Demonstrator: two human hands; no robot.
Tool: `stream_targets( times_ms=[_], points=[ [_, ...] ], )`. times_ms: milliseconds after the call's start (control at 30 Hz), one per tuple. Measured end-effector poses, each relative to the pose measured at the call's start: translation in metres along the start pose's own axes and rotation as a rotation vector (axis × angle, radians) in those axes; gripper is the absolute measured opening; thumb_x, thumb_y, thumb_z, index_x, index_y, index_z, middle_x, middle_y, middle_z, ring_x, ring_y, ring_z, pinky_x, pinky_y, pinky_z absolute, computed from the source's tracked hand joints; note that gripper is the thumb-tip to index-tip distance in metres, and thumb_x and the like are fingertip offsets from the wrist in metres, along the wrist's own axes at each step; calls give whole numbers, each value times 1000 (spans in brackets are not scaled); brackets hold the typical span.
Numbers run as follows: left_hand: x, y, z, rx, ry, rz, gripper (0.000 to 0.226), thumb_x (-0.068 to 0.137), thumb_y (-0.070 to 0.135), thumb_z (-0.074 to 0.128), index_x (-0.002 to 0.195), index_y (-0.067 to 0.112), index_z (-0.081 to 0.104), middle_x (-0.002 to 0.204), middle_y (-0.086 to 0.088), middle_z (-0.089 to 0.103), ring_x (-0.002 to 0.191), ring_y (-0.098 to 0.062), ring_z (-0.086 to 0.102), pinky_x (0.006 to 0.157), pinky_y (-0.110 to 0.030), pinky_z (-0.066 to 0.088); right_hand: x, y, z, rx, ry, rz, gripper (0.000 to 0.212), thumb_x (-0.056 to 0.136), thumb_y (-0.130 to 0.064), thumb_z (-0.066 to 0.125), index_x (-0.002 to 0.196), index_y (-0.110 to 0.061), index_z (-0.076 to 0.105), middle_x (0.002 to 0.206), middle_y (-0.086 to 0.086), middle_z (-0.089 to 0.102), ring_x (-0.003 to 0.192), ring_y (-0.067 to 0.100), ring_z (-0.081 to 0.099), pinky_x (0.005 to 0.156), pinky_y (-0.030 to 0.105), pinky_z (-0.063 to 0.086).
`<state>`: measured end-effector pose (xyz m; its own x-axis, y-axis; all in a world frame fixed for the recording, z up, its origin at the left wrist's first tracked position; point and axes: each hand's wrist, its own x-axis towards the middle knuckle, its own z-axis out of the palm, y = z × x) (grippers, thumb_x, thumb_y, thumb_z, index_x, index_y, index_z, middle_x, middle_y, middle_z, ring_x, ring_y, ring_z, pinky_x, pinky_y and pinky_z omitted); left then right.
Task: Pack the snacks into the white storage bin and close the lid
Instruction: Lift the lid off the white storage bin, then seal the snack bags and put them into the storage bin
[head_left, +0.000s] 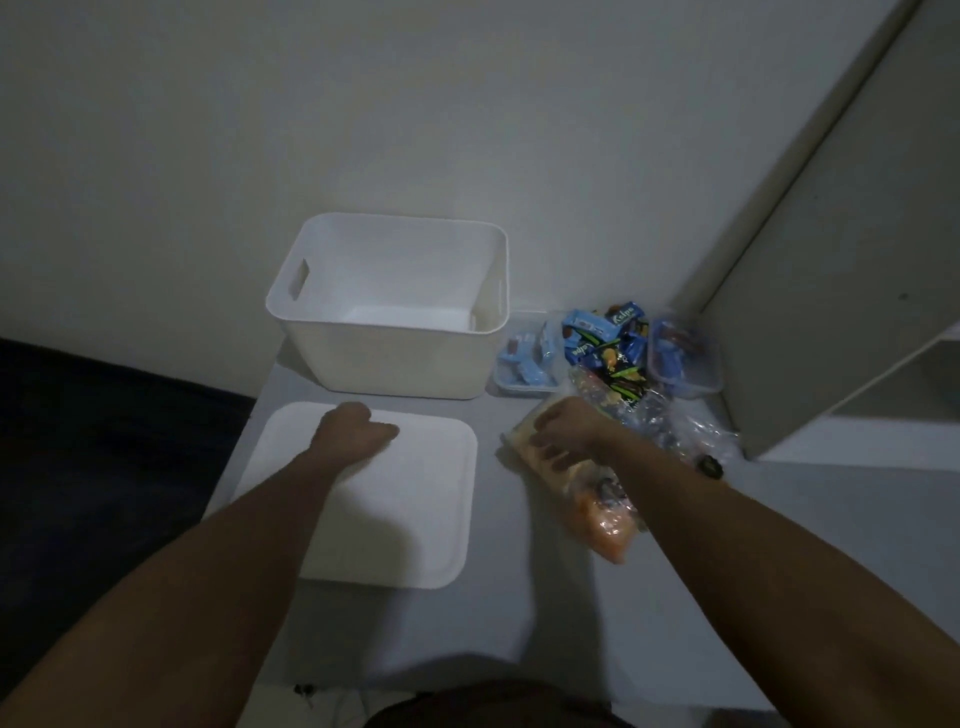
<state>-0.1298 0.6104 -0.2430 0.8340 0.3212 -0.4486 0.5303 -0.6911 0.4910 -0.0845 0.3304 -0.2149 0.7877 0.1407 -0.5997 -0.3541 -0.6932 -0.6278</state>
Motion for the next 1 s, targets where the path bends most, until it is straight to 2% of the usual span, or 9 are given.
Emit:
stream_targets(
  times_ms=[100, 200, 300, 433, 533, 633, 733, 867, 1000],
  points=[
    [1, 50, 21, 37, -11, 119, 47, 79, 37, 70, 106, -2, 66, 118, -18, 64, 108, -31, 59, 84, -30, 43, -1, 13, -34, 2, 41, 3, 25, 87, -5, 64, 111, 3, 60, 98, 19, 64, 84, 27, 65, 73, 39, 57],
    [-7, 98, 42, 35, -54, 193, 42, 77, 35, 73, 97, -2, 70, 104, -18, 69, 98, -31, 63, 75, -30, 44, 0, 29, -62, -30, 74, 8, 23, 87, -7, 65, 107, 5, 62, 97, 19, 66, 85, 28, 66, 78, 44, 58],
    [-14, 135, 63, 55, -112, 237, 39, 77, 35, 73, 96, 1, 70, 93, -13, 67, 89, -26, 64, 70, -28, 44, 2, 49, -83, -99, 111, 6, 24, 84, -9, 66, 104, 5, 66, 96, 20, 68, 82, 29, 68, 73, 41, 60],
    [-19, 167, 91, 80, -127, 272, 43, 77, 32, 74, 107, 1, 69, 112, -14, 68, 102, -27, 63, 82, -30, 48, 2, 71, -100, -284, 189, -36, 20, 82, -15, 67, 92, 2, 71, 90, 18, 70, 74, 29, 67, 62, 33, 55],
    [-19, 179, 111, 61, -145, 258, 47, 80, 25, 72, 119, 2, 62, 125, -14, 62, 112, -27, 59, 81, -24, 41, -2, 84, -105, -456, 186, -55, 21, 86, -19, 64, 91, 0, 71, 84, 11, 64, 80, 26, 61, 54, 22, 38],
    [-19, 181, 130, 28, -174, 234, 55, 82, 18, 69, 133, 4, 50, 135, -13, 55, 122, -26, 53, 87, -23, 38, 1, 101, -106, -537, 119, -37, 24, 86, -19, 61, 102, -3, 71, 100, 12, 69, 93, 25, 64, 68, 25, 44],
    [-14, 178, 142, 83, -178, 182, 66, 82, 24, 66, 140, 8, 39, 142, -13, 47, 127, -29, 48, 98, -30, 40, 6, 114, -107, -573, 71, -46, 35, 82, -19, 65, 116, -13, 68, 112, 10, 70, 99, 23, 65, 82, 31, 52],
    [-3, 173, 152, 124, -152, 132, 60, 78, 39, 64, 128, 11, 47, 130, -14, 57, 116, -32, 56, 92, -36, 46, 8, 122, -110, -556, 65, -62, 44, 77, -16, 71, 121, -16, 65, 121, 4, 64, 109, 22, 60, 87, 27, 47],
    [1, 171, 158, 84, -129, 109, 71, 79, 47, 66, 133, 7, 46, 135, -13, 53, 121, -31, 52, 96, -35, 42, 12, 128, -112, -505, 60, -61, 30, 82, -19, 70, 111, -14, 70, 114, 7, 69, 102, 22, 63, 85, 28, 50]
  ],
)
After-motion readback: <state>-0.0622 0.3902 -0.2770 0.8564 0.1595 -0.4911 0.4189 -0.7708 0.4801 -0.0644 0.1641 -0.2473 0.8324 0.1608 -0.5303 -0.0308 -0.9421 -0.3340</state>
